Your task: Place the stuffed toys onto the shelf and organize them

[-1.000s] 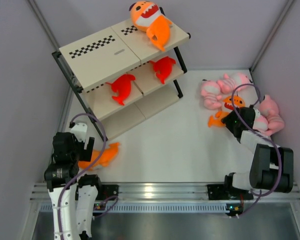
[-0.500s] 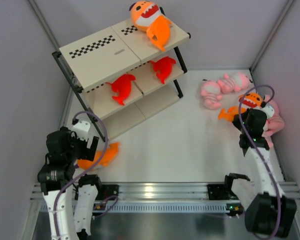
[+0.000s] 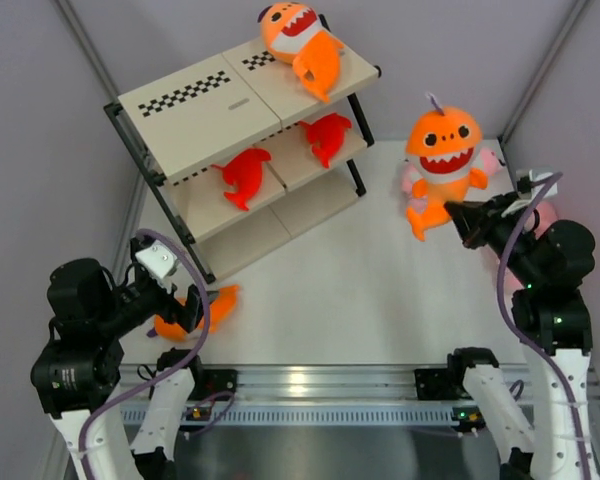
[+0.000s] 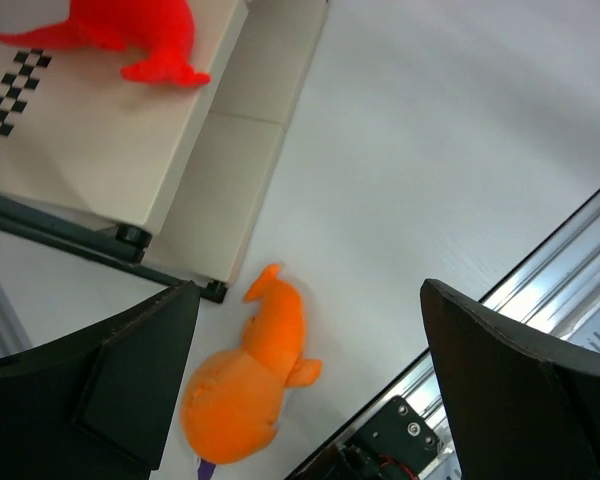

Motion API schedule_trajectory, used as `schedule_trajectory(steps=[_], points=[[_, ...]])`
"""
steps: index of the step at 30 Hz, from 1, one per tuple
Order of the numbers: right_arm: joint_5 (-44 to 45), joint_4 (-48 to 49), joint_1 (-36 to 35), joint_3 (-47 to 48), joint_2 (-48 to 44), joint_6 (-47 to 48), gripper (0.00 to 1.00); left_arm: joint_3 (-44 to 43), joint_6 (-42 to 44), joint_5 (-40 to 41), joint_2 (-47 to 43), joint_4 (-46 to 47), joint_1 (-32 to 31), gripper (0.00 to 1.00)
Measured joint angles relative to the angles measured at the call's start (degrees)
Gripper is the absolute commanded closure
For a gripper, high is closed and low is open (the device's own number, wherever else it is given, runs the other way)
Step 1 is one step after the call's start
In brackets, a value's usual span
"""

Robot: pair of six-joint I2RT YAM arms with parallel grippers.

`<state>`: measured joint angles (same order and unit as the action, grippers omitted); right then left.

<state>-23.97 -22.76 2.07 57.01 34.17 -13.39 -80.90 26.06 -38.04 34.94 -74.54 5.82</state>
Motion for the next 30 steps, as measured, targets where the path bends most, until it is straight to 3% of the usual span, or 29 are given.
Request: schedule_trajectory(steps=[7, 17, 21, 30], points=[[-5.09, -8.61, -12.85, 26.75, 16.13, 0.74, 1.00, -5.81, -2.12, -7.23, 3.23, -0.13, 0.00, 0.01], [-3.41, -12.39, -27.32, 69.85, 48.13, -0.79, 1.00, -3.23, -1.88, -4.35, 2.25, -0.31, 0.00, 0.01], [-3.76, -9.79, -31.61, 78.99, 59.36, -4.44, 1.00, -1.57, -1.36, -2.80, 1.18, -0.42, 0.00, 0.01], [-4.52, 1.18, -38.56, 86.44, 75.89, -13.94, 1.00, 0.68, 0.22, -1.53, 0.68, -0.44, -0.15, 0.01]])
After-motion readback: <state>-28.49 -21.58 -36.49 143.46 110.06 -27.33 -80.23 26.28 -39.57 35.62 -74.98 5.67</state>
